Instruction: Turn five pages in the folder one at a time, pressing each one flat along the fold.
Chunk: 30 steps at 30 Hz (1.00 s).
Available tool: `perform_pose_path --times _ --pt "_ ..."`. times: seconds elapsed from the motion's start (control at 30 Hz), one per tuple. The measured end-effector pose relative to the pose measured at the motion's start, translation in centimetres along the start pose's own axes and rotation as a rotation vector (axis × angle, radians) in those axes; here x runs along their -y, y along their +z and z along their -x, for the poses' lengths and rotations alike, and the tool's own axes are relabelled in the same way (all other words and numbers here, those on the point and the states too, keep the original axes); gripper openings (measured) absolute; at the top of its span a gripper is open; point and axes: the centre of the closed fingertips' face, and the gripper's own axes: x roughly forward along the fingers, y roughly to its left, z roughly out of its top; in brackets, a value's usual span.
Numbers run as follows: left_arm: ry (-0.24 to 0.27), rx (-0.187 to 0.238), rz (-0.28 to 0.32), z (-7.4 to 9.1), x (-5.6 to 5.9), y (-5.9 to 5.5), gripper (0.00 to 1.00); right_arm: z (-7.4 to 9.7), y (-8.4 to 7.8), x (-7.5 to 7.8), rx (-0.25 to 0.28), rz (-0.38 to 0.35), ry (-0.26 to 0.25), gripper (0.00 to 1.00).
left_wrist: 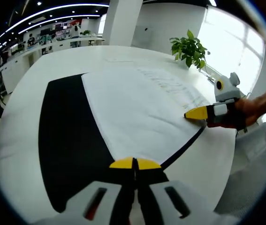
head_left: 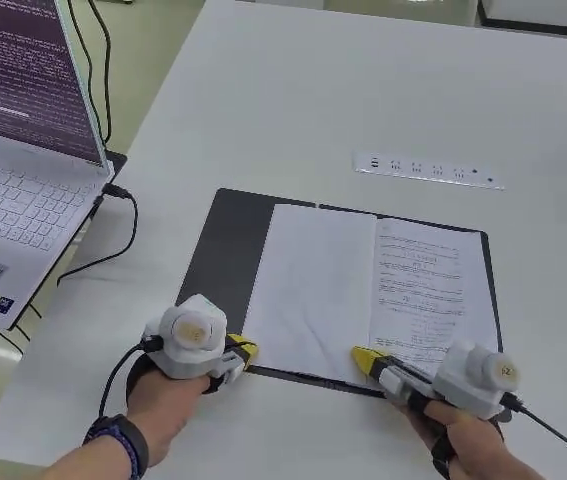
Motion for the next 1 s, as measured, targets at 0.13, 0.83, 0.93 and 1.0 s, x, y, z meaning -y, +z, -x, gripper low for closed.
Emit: perform_pose_path --times 0.13,0.83,0.93,1.0 --pt "0.002 0.002 0.001 0.0 0.0 0.0 0.0 0.3 -0.5 -0.3 -0.004 0.0 0.005 0.0" --pt "0.008 0.003 0.1 -0.1 -0.2 0.0 0.0 1.0 -1.5 -0.6 -0.022 -0.01 -0.004 0.0" --pt "0.002 -0.009 0.101 0.0 0.0 0.1 0.0 1.0 -1.5 -0.7 -0.021 -0.013 -0.008 0.0" --pt "-0.007 -0.018 0.09 0.1 0.3 0.1 0.01 1.1 -1.4 -0.7 -0.02 -0.02 -0.01 0.0"
